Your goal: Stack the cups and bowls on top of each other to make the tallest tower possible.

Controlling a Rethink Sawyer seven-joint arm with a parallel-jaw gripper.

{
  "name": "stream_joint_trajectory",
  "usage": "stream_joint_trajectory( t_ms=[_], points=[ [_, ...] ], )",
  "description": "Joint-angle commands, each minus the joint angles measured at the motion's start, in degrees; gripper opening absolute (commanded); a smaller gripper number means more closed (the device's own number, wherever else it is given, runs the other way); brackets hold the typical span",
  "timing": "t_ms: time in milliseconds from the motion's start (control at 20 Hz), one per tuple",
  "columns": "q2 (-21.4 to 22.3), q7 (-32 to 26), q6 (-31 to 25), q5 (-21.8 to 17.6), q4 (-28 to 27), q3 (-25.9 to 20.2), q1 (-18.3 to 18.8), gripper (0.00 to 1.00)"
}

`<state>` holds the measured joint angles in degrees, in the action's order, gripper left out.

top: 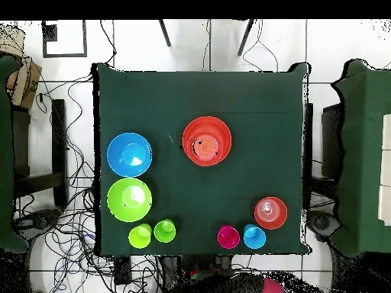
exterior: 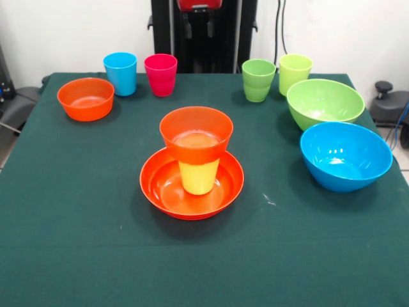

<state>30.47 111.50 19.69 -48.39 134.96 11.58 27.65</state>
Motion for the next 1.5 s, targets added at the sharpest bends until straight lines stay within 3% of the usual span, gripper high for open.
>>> stream_joint_trajectory(
  t_ms=[50,500,700,1200,1500],
  points=[
    [-3.69,3.89,-0.28,-1.48,-9.33,-4.88,0.19,1.00],
    [3.07,2.32,-9.51,-3.45,-7.38,-11.82,6.82,1.00],
    [4.93,1.77,-11.16,-3.24,-6.41,-13.18,8.32,1.00],
    [6.00,2.41,-12.92,-1.13,-7.02,-15.55,8.28,1.00],
    [4.65,3.88,-10.77,0.11,-8.41,-14.06,5.70,1.00]
  ],
)
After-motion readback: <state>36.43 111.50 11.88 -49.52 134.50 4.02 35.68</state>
